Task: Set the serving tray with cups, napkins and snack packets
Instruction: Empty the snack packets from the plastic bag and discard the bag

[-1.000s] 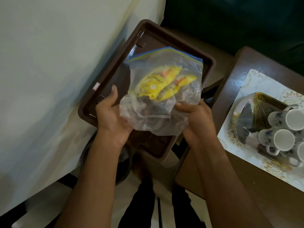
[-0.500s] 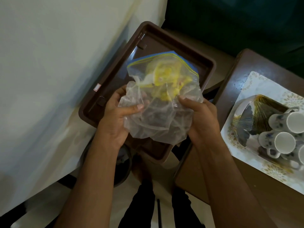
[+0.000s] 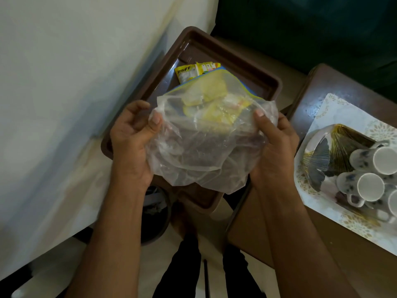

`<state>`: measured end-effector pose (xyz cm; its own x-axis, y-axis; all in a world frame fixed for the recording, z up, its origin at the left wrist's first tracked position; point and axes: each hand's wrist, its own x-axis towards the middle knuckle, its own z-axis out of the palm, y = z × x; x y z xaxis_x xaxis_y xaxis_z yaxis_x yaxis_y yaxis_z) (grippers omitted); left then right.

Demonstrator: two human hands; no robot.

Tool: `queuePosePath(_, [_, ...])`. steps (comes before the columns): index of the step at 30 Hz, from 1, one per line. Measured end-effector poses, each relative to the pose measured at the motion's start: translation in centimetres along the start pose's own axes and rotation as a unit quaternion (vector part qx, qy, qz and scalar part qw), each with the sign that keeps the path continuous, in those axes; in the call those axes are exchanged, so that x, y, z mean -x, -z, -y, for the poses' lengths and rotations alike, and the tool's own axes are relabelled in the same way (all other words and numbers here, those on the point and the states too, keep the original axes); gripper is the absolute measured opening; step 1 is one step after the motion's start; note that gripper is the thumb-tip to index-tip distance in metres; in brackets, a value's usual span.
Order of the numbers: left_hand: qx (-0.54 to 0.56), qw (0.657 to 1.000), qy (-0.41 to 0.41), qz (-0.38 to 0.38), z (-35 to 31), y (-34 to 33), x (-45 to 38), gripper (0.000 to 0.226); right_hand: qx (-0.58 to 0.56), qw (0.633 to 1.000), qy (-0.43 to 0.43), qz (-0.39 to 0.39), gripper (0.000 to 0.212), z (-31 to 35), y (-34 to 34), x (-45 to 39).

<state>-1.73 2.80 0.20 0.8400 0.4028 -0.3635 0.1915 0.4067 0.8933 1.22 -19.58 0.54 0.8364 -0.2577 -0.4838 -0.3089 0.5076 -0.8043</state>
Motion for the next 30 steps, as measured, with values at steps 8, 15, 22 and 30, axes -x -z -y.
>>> queuePosePath(8, [0.074,0.993,-0.087,-0.025,-1.2,1.3,0.0,0.040,0.011,0.989,0.142,-0.025,0.038,1.1,-0.3,0.8])
queuePosePath(15, [-0.025,0.990,-0.137,0.020,-0.5,1.2,-0.3,0.059,0.140,0.969,0.203,-0.006,0.020,1.3,0.2,0.8])
queuePosePath(22, [-0.323,0.914,-0.247,0.024,0.1,1.1,-1.2,0.071,0.462,0.846,0.214,0.160,0.098,0.5,1.1,0.6])
queuePosePath(30, [-0.472,0.808,-0.344,-0.072,-0.7,-0.1,0.6,0.010,0.695,0.633,0.340,-0.002,0.042,-0.5,1.0,0.3])
